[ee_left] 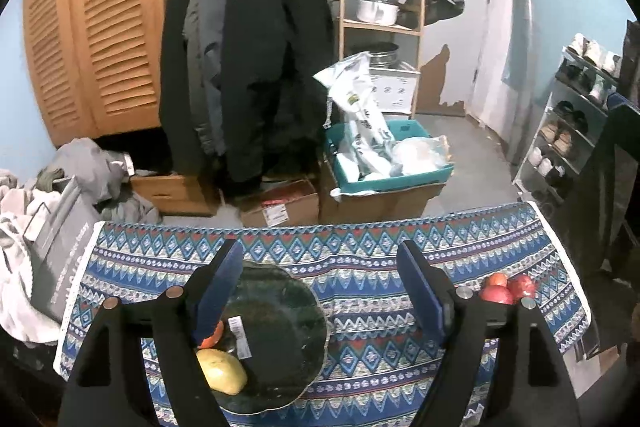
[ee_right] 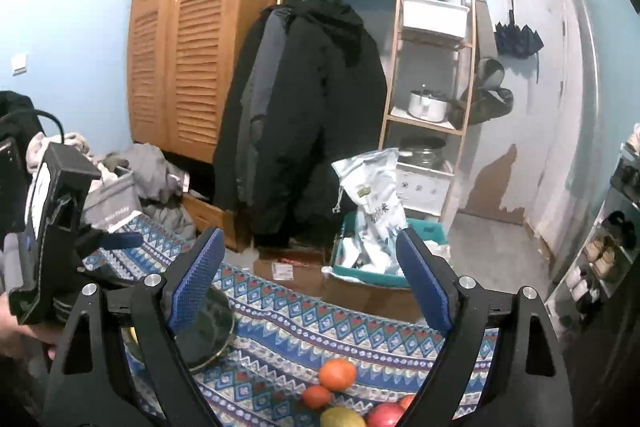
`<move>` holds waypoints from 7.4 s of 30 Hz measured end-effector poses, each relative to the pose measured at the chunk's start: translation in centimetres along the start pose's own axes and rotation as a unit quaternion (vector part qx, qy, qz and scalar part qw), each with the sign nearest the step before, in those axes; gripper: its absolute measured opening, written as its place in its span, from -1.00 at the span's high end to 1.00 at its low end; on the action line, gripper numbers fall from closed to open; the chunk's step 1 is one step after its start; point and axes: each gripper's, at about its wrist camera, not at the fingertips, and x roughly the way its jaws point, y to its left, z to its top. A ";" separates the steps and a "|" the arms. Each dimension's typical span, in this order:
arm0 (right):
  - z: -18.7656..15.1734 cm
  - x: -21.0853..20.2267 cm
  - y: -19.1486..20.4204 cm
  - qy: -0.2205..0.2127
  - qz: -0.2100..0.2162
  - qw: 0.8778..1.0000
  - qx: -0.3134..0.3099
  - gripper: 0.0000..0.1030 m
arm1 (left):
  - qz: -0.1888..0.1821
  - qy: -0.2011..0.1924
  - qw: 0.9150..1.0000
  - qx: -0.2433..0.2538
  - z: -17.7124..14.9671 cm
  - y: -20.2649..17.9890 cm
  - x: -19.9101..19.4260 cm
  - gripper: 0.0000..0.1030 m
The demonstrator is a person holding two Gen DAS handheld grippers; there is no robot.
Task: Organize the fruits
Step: 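Lift both open tools out of the bowl and back toward the fruit pile, then reach the left tool to a small orange while the right tool reaches a red apple, then close the left tool on the small orange while the right tool grasps the red apple, then lift the small orange with the left tool while the right tool lifts the red apple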
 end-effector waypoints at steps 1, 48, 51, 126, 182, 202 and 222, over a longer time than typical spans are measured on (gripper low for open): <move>-0.1 -0.3 -0.3 -0.002 0.001 1.000 -0.001 -0.70 | -0.003 0.000 1.000 0.002 0.1 -0.3 0.0 -0.57; -13.0 0.4 -18.5 0.174 -0.149 0.966 0.117 -0.69 | -0.042 0.145 0.987 0.055 -3.0 -12.0 12.4 -0.44; -13.8 0.9 -18.9 0.189 -0.158 0.962 0.121 -0.69 | -0.038 0.158 0.985 0.059 -3.4 -12.4 13.2 -0.44; -29.7 12.5 -19.5 0.406 -0.092 0.896 0.153 -0.37 | -0.124 0.286 0.945 0.094 -11.9 -15.5 22.9 0.15; -32.3 11.5 -23.7 0.431 -0.109 0.868 0.219 -0.47 | -0.078 0.272 0.952 0.119 -12.3 -14.6 21.9 0.15; -32.9 12.0 -24.3 0.447 -0.101 0.861 0.222 -0.23 | -0.078 0.278 0.951 0.111 -12.5 -14.0 22.5 0.15; -26.5 9.2 -21.7 0.365 -0.127 0.903 0.188 -0.20 | -0.106 0.216 0.965 0.104 -8.6 -14.7 17.1 0.15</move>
